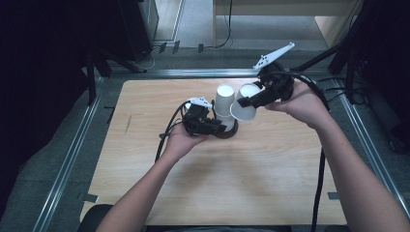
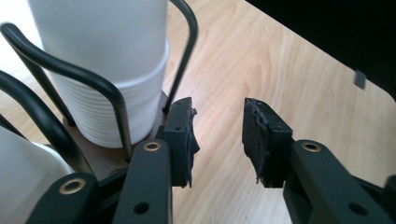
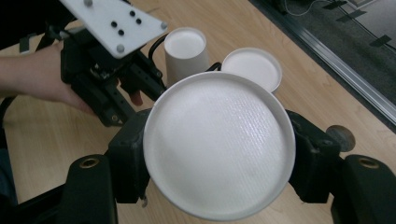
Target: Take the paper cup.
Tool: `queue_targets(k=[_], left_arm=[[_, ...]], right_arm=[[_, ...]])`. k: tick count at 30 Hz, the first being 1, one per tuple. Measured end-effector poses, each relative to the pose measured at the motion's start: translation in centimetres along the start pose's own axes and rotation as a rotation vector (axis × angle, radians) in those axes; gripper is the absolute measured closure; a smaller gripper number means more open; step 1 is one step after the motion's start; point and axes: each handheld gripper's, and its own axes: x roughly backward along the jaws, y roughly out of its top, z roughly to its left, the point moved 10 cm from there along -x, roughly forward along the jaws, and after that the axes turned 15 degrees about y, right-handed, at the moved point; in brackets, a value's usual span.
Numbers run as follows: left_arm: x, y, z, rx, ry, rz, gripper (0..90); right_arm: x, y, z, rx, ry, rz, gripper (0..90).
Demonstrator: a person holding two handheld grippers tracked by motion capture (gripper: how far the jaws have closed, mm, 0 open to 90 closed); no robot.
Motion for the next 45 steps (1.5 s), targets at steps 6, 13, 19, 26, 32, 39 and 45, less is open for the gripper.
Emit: queue_targets(k=[6,13,19,26,32,39,45], left_arm=[[0.5,-1.3,-0.4,-0.031,-0.028,0.016,60.2],[1.1,-2.6,-0.8,-0.057,-0.049,0.019,58.1],[1.7,-3.1,-1.0,-0.057,-0.062,0.011,57.6],[2.1,-3.8,-1.1,-0.073,-0.081,-0.016,51.9],[2.5,-4.5,-1.1,-0.089,-0.088,-0.024,50.9],[2.8,-5.7,-1.4,-0.094,-0.125,-0.014,44.7],[2.9,-6.6,-1.8,-0.146,-0.152,0.004,39.1]], right_arm=[[-0.9,-2.2,0.9,0.018,0.030,0.015,33.3],[-2.0,-4.2,1.8,0.023,0.049,0.003,33.2],[-3.1,-5.7,2.2,0.026,0.064,0.015,33.2],[-3.9,-7.3,2.7,0.023,0.105,-0.002,33.1],[-4.9,-9.1,2.8,0.016,0.115,-0.002,33.2],[-6.4,-10.6,3.1,0.010,0.156,-0.003,33.2],[-8.1,-11.4,3.6,0.023,0.183,0.010,33.2]])
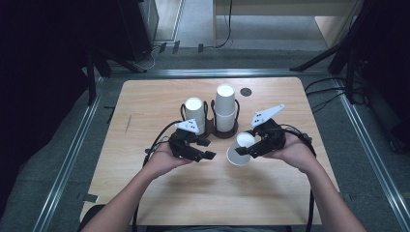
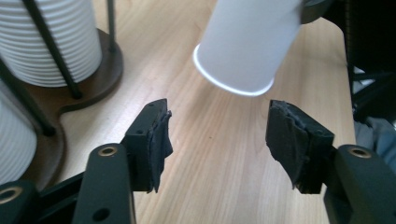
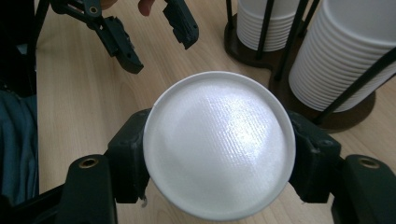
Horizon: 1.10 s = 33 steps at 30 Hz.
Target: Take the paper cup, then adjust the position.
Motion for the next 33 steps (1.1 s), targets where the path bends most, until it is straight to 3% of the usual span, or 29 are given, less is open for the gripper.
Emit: queue_targets(k=[3,10,13,21,25,33], left_arm=[[-0.2,-0.3,-0.2,0.002,-0.033,0.010,36.1],[-0.6,-0.9,0.5,-0.006,-0.019,0.031,34.5],[-0.4,-0.9,0.5,-0.017,-0.007,0.032,30.0],[-0.6,-0.7,0.0,-0.021,-0.037,0.030,15.0],[-0.8,-0.8,-0.2,-0.042,-0.059,0.045,15.0],[-1.5,-0.4,-0.2,-0.023,-0.074,0.029,13.2]], right_arm=[[-0.8,-0.2,0.0,-0.008,0.023,-0.010,33.2],[-2.3,-1.0,-0.5,-0.021,0.042,0.010,33.2],[-2.6,-1.1,-0.5,-0.021,0.045,0.002,33.0],[-3.2,-0.9,0.0,-0.018,0.058,-0.004,33.1],[-3.2,-0.8,-0.2,-0.018,0.063,-0.019,33.1],[-3.9,-0.3,-0.1,-0.030,0.093,-0.030,33.2]])
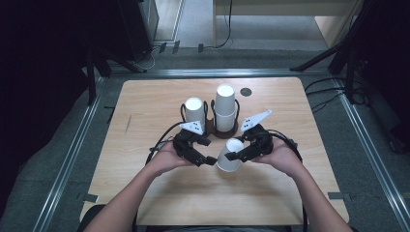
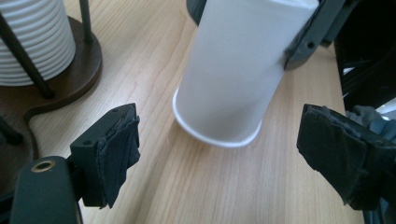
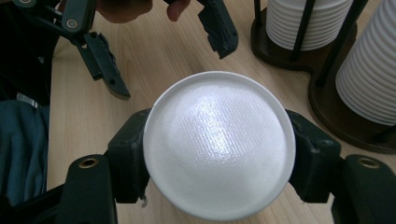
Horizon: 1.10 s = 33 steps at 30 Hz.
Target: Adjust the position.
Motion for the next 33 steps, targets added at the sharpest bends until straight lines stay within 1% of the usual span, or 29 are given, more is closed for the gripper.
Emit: queue_targets(k=[1,2,3,4,6,8,9,10,14,17,20,22,27,28,31,32,33], left_arm=[[-0.1,0.0,0.0,0.001,-0.009,-0.001,13.3],[-0.2,0.0,0.0,0.004,-0.010,0.006,13.5],[-0.3,-0.1,0.1,-0.006,-0.007,0.018,13.5],[-0.4,-0.1,0.1,-0.013,-0.005,0.020,13.5],[-0.5,0.1,0.0,-0.011,-0.012,0.018,13.5],[-0.6,0.1,-0.1,-0.016,-0.004,0.019,13.5],[-0.7,0.1,-0.1,-0.016,-0.009,0.019,13.5],[-0.7,0.1,-0.1,-0.019,-0.006,0.019,13.5],[-0.8,0.3,-0.3,-0.022,-0.014,0.013,13.5],[-1.1,0.2,-0.5,-0.026,-0.018,0.020,13.4],[-1.4,0.1,-0.8,-0.042,-0.027,0.030,13.3],[-1.6,0.1,-0.9,-0.055,-0.028,0.025,13.0],[-2.1,0.6,-1.2,-0.056,-0.033,0.000,12.9],[-2.2,0.6,-1.3,-0.059,-0.032,-0.001,12.9],[-2.3,0.6,-1.5,-0.059,-0.025,-0.002,12.9],[-2.4,0.6,-1.5,-0.061,-0.020,-0.002,12.9],[-2.5,0.6,-1.6,-0.057,-0.021,-0.006,13.1]], right_arm=[[-0.1,0.1,0.0,0.001,0.001,0.000,33.2],[-0.3,0.2,0.1,0.009,0.006,-0.001,33.1],[-0.4,0.3,0.1,0.007,0.007,-0.001,33.1],[-0.5,0.4,0.2,0.013,0.012,-0.005,33.1],[-0.6,0.6,0.2,0.019,0.017,-0.010,33.1],[-0.7,0.8,0.4,0.027,0.022,-0.018,33.1],[-0.7,0.9,0.4,0.027,0.024,-0.020,33.1],[-0.7,1.0,0.5,0.030,0.025,-0.025,33.1],[-0.7,1.4,0.7,0.036,0.031,-0.038,33.2],[-0.6,1.9,1.0,0.044,0.039,-0.056,33.3],[-0.4,2.4,1.3,0.054,0.038,-0.072,33.3],[-0.3,2.5,1.4,0.060,0.040,-0.076,33.3],[-0.3,2.7,1.5,0.063,0.036,-0.082,33.3],[-0.2,2.8,1.5,0.060,0.038,-0.092,33.4],[-0.1,2.9,1.5,0.055,0.040,-0.098,33.4],[-0.1,3.0,1.5,0.054,0.047,-0.108,33.4],[0.0,3.1,1.6,0.055,0.043,-0.116,33.4]])
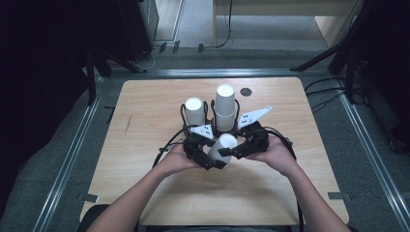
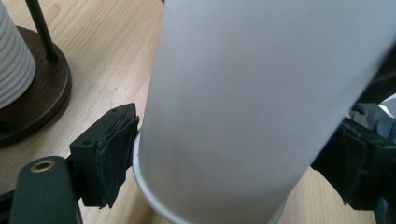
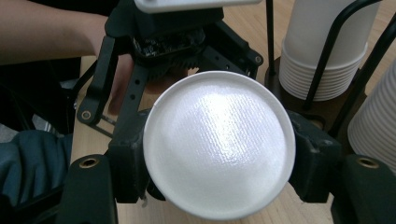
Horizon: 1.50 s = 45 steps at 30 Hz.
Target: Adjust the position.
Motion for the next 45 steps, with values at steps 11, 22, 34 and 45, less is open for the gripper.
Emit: queue_targets(k=[11,22,34,45], left_arm=[[0.2,0.2,-0.1,-0.065,0.051,-0.025,22.3],[0.4,0.2,-0.5,-0.066,0.010,-0.006,30.0],[1.7,0.1,0.9,-0.054,0.029,0.018,29.9],[3.1,-0.7,1.9,-0.053,0.033,0.097,30.0]], right_arm=[[-0.2,0.0,0.1,-0.003,0.006,-0.004,34.0],[0.0,-0.2,0.1,-0.035,0.029,-0.005,33.1],[0.5,-0.9,-0.2,-0.037,0.002,-0.001,22.7],[0.5,-2.7,-0.6,-0.041,-0.017,0.051,23.6]])
